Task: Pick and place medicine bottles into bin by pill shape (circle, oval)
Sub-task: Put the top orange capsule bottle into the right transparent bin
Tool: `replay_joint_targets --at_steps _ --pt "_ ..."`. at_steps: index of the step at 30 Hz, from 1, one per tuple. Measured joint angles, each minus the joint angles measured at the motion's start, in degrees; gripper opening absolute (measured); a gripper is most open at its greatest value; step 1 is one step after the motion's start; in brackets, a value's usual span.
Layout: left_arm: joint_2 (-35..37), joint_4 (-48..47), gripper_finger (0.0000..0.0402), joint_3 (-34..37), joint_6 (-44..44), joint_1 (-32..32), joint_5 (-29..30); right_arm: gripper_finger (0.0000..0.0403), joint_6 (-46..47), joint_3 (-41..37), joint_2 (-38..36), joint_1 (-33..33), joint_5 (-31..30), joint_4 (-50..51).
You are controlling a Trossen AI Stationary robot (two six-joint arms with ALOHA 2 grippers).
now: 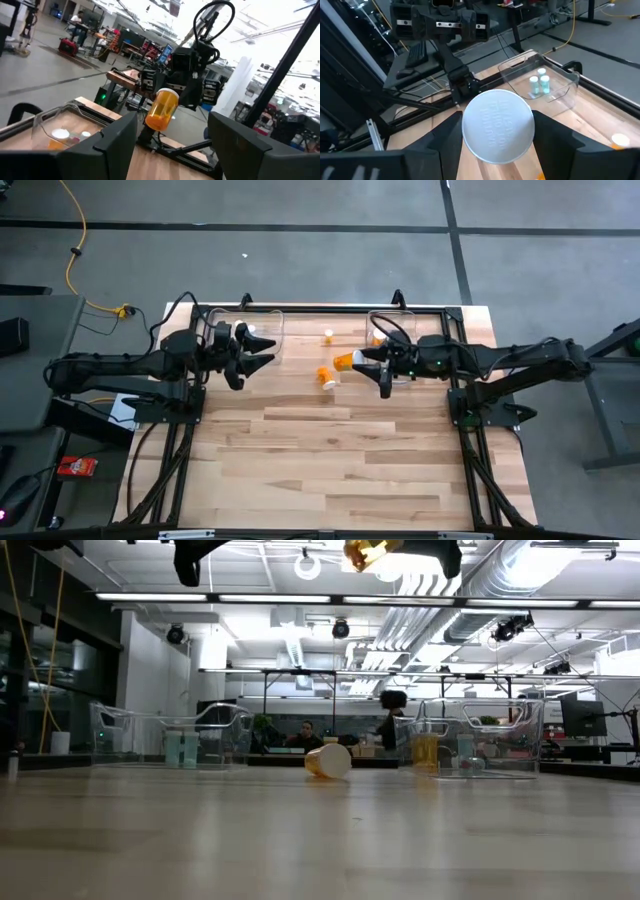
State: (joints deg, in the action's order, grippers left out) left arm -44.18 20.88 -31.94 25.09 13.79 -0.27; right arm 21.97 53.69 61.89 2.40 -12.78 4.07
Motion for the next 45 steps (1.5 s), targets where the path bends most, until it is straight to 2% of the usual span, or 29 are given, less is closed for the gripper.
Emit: replay_joint_targets --at_steps 12,15,21,26,30,35,45 --pt "0.0 0.0 0.0231 0.0 -1.7 -0.4 1.4 0.0189 -2.6 0.2 0.0 -0.4 -0.4 0.5" --pt "0.0 0.0 0.0231 0.0 -1.7 -0.4 2.3 0.0189 -2.3 4.8 0.5 -1.6 -3.0 9.5" --pt "0.0 0.0 0.0231 0.0 -1.7 -0.4 2.4 0.0189 3.9 16.1 4.3 -6.0 -11.1 40.4" --pt "0.0 0.0 0.0231 0.0 -1.7 -0.4 2.7 0.0189 13.6 14.5 6.8 -11.2 -10.6 53.9" --pt "-0.1 0.0 0.0231 0.0 -1.7 -0.4 3.5 0.0189 19.5 8.6 8.4 -15.3 -9.3 53.5" --pt "-0.1 0.0 0.0231 0.0 -1.7 -0.4 4.2 0.0189 22.9 3.3 11.9 -19.4 -6.8 46.1" --pt "-0.1 0.0 0.0231 0.0 -1.7 -0.3 4.6 0.0189 25.9 2.4 24.0 -22.7 -8.1 40.0"
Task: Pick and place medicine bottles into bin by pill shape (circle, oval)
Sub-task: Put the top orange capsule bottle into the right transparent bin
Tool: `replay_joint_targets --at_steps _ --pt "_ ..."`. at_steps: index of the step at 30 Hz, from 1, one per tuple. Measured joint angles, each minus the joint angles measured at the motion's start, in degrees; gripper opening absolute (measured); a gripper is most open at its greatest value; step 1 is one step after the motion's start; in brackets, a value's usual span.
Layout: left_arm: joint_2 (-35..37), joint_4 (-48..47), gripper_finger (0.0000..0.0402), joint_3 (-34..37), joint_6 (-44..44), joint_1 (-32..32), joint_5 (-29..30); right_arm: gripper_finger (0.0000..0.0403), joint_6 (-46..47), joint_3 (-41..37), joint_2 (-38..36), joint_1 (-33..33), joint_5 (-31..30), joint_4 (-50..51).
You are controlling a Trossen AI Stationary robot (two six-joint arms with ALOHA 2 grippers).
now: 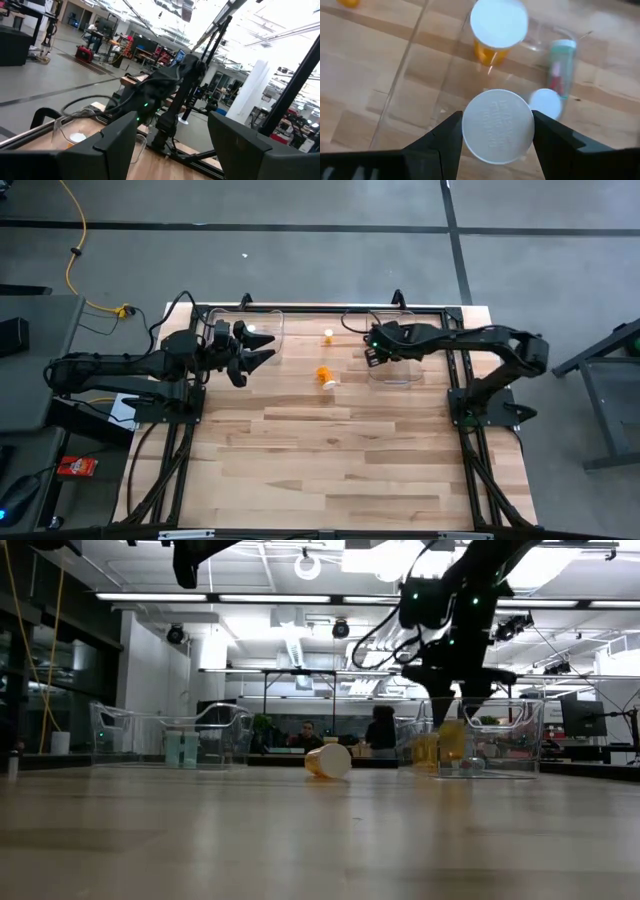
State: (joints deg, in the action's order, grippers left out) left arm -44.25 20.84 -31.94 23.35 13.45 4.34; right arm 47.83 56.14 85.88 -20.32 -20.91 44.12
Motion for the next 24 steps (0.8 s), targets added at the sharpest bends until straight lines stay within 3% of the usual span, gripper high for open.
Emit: replay_joint_targets --at_steps 14,24 --pt "0.0 0.0 0.0231 0.0 0.0 0.0 0.0 0.019 2.9 0.0 3.5 -2.6 2.6 -3.8" --pt "0.0 0.0 0.0231 0.0 0.0 0.0 0.1 0.026 2.7 0.0 3.5 -2.7 2.5 -4.5"
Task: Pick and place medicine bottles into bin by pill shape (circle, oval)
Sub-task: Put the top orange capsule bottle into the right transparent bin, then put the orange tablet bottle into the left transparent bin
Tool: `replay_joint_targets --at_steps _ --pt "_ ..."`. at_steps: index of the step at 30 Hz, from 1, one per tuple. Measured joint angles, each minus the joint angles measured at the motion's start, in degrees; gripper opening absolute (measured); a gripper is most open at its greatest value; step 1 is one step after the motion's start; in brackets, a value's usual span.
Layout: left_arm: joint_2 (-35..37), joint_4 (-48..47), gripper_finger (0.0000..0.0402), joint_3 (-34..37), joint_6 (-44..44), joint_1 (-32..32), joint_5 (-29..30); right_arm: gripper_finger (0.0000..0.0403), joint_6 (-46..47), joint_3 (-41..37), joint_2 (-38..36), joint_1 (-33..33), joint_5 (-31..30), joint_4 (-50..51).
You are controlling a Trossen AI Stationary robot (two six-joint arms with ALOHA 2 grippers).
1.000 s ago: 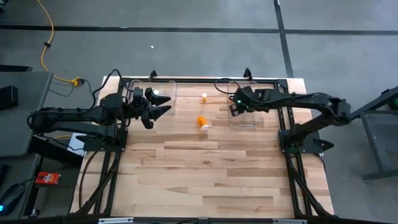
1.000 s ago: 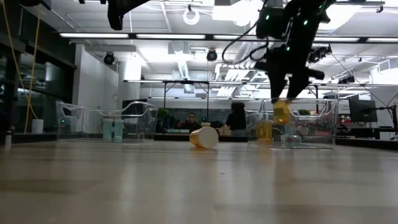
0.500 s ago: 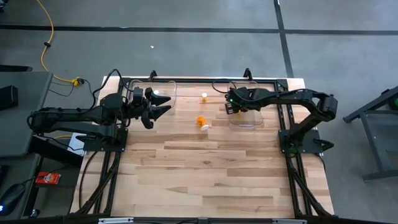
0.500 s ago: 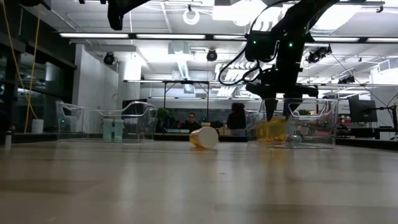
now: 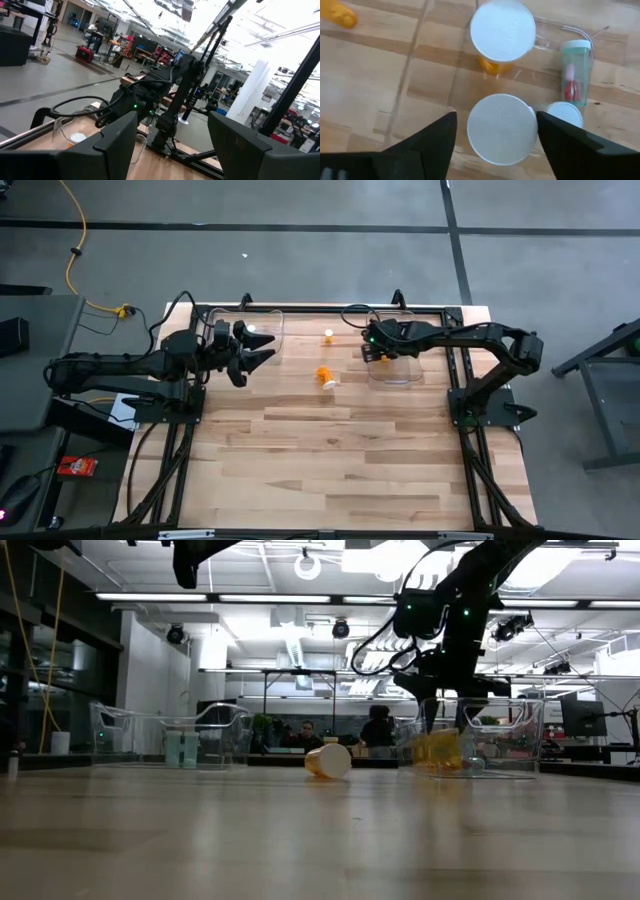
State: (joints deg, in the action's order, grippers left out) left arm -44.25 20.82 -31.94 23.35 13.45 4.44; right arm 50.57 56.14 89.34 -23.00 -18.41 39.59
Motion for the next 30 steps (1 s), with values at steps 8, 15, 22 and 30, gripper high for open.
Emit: replay_joint_targets --at_steps 8,15,22,30 --pt "0.0 0.0 0.0231 0.0 0.0 0.0 0.6 0.0278 -6.9 0.0 -4.8 -0.2 0.6 -1.4" --pt "0.0 -0.1 0.0231 0.0 0.0 0.0 0.8 0.0279 -12.2 0.0 -17.4 0.8 -3.1 -1.0" --pt "0.0 -0.4 0.0231 0.0 0.0 0.0 2.0 0.0279 -16.9 -3.1 -25.8 7.9 -0.2 -17.0" --pt "0.0 -0.4 0.0231 0.0 0.0 0.0 2.4 0.028 -24.8 -12.5 -25.1 16.9 10.1 -57.3"
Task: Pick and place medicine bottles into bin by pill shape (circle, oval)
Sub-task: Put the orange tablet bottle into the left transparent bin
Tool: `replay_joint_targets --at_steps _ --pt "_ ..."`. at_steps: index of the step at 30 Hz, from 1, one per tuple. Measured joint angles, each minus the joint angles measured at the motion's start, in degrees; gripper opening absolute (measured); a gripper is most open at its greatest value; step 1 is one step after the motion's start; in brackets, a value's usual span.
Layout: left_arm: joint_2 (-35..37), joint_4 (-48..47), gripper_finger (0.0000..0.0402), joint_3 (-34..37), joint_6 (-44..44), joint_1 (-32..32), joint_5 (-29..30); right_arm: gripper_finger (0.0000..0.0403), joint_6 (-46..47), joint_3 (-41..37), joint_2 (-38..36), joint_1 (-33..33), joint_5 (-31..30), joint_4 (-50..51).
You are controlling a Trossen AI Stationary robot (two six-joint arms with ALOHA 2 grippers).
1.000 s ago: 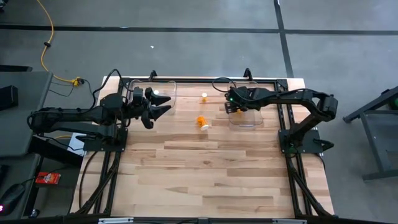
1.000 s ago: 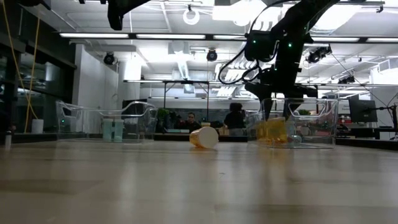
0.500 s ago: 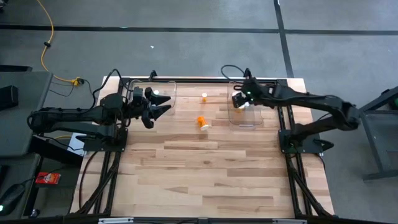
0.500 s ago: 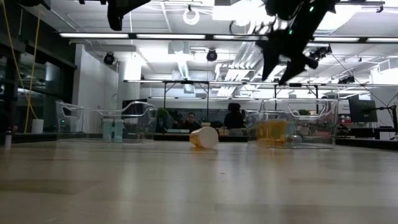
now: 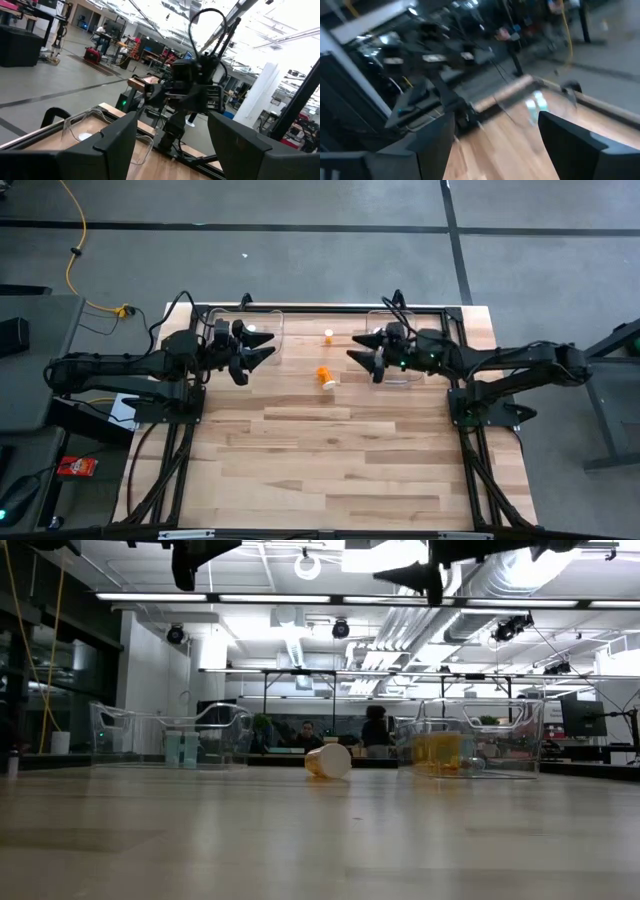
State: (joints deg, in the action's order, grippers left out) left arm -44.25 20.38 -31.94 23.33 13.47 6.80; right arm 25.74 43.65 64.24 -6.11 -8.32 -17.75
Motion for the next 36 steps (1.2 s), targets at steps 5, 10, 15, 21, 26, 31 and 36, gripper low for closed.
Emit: replay_joint_targets --at_steps 5,10,15,21,26,31,36 --pt "0.0 0.0 0.0231 0.0 0.0 0.0 -0.1 0.028 -8.1 -0.4 0.2 1.9 -0.1 -3.4" --pt "0.0 0.0 0.0231 0.0 0.0 0.0 -0.1 0.028 -7.8 -0.3 0.3 2.0 -0.2 -3.2" --pt "0.0 0.0 0.0231 0.0 0.0 0.0 -0.1 0.028 -7.1 -0.3 0.3 2.0 -0.3 -3.0" --pt "0.0 0.0 0.0231 0.0 0.0 0.0 -0.3 0.028 -6.2 -0.3 0.3 2.0 -0.6 -3.1" --pt "0.0 0.0 0.0231 0.0 0.0 0.0 -0.3 0.028 -2.4 -0.2 0.3 1.0 -2.2 -2.0" --pt "0.0 0.0 0.0231 0.0 0.0 0.0 -0.1 0.028 -0.7 5.6 2.1 -2.5 -2.5 11.3" --pt "0.0 0.0 0.0231 0.0 0.1 0.0 4.6 0.0279 -3.2 16.6 9.3 -6.7 -2.5 27.8"
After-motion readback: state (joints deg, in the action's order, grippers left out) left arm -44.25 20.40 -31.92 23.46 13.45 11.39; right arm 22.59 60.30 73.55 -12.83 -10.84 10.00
